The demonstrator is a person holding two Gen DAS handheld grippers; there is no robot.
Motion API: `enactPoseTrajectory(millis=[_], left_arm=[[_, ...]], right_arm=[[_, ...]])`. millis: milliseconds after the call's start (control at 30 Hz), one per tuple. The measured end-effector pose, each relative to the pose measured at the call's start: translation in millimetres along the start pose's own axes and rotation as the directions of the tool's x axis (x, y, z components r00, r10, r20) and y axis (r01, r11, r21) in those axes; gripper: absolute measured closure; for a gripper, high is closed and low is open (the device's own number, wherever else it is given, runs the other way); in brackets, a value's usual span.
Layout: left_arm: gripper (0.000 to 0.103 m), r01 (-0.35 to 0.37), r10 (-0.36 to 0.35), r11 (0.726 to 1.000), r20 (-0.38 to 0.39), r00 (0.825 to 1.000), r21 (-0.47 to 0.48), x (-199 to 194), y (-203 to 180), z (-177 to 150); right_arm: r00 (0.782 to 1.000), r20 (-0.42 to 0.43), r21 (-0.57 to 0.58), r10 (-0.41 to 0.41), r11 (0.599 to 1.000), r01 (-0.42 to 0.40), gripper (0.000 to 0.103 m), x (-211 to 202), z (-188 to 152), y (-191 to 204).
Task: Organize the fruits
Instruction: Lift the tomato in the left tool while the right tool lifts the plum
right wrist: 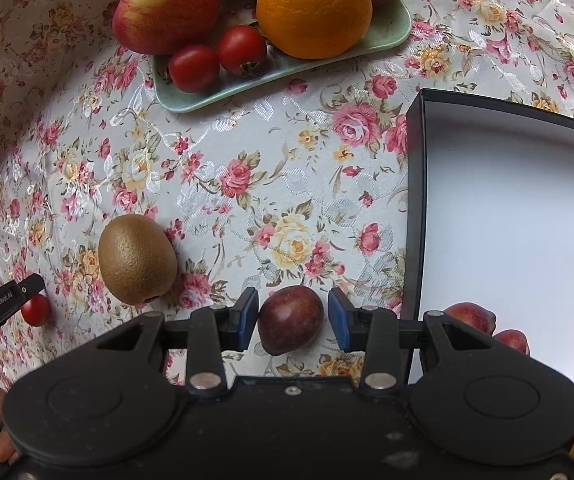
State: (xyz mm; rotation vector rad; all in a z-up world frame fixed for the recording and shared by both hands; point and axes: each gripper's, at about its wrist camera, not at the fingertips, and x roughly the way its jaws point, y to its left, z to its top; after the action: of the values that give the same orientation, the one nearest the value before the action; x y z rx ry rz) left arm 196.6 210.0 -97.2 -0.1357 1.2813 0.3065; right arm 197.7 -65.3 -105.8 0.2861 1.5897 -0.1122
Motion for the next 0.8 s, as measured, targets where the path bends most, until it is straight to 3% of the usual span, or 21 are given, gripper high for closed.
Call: enactPoseTrajectory(millis=[133,200,267,333,367,533,600,800], left_arm=[[0.093,0.058,-0.058,0.997,-0.007,0.998,-0.046,-12,7,2],[0.084,0.061,-0.061,0.997,-0.001,0.998,-0.049,-14,8,3],[0.083,0.071,-0.071,0.997,0.000,0.997,-0.044,-15,10,3],[0.073,0.097,-0.097,0.994,0.000,0.995,-0.042,-15,14,4],[0.064,0.105,-0.105,0.993,0.002,0.994,-0.044,-15,17,5],[0.055,0.117,-0.117,0.993,0.036,0.993,-0.012,-18,22,6],[0.045,0.107,-0.107,0.994,0.042,0.993,0.013,-16,19,4],[0.045,0.058,-0.057,0.995,-0.015,0.998,0.079,4,3,-4]], right_arm=[[1.000,0.021,-0.016,-0.012,1.000,0.012,0.062,2,-3,8],[0.999,0.041,-0.029,-0.021,0.999,0.022,0.062,2,-1,12],[0.998,0.055,-0.017,-0.032,0.999,0.033,0.062,0,0,14],[0.998,0.056,-0.010,-0.032,0.999,0.033,0.062,-1,-1,13],[0.998,0.056,-0.016,-0.034,0.999,0.035,0.062,-1,-2,13],[0.995,0.098,-0.015,-0.020,1.000,0.022,0.062,-14,-2,16],[0.993,0.121,-0.022,0.009,1.000,-0.006,0.062,-25,-3,16],[0.988,0.151,-0.036,0.020,0.999,-0.014,0.062,-39,-7,14]])
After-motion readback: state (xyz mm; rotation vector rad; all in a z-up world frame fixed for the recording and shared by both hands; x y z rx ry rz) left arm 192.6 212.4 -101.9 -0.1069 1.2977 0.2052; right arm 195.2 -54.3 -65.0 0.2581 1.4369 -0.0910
